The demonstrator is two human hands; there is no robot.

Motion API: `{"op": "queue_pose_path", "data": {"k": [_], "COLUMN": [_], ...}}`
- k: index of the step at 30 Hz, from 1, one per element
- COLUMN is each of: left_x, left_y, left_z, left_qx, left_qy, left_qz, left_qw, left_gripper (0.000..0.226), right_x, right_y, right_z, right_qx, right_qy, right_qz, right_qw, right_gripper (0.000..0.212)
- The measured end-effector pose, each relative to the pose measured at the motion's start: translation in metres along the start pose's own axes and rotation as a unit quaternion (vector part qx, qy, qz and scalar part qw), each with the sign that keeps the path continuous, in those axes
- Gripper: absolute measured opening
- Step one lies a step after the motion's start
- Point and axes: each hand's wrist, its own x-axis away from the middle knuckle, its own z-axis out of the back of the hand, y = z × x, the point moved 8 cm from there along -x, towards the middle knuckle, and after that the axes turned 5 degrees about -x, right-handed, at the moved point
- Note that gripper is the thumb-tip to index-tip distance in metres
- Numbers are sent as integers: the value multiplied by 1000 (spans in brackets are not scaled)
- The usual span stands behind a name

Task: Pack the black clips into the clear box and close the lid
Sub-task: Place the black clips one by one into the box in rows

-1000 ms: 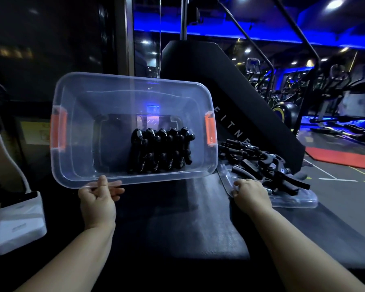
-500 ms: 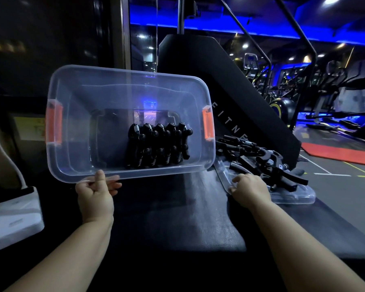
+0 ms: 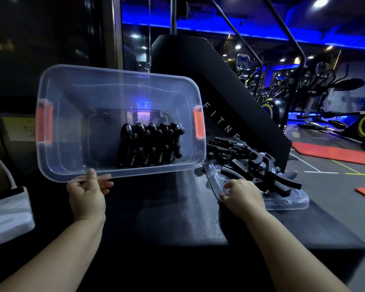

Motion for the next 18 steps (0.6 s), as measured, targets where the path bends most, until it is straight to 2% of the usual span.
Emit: {"op": "queue_pose_path", "data": {"k": [3, 10, 18], "left_x": [1, 1, 1], "left_y": [-1, 0, -1], "left_z": [0, 0, 1], "left_qx": [1, 4, 6], "left_qy": [0, -4, -4], "left_qz": [2, 7, 16], "left_qw": [1000, 1000, 1000], "left_gripper": [42, 24, 30], "right_x": [7, 21, 32], "right_y": [-3, -8, -13], "right_z": [2, 3, 4], "right_qx": [-3, -1, -12], "right_qy": [4, 8, 14], "right_qz": [7, 25, 35], "right_qw": [1000, 1000, 999], "right_gripper": [36, 36, 35]}}
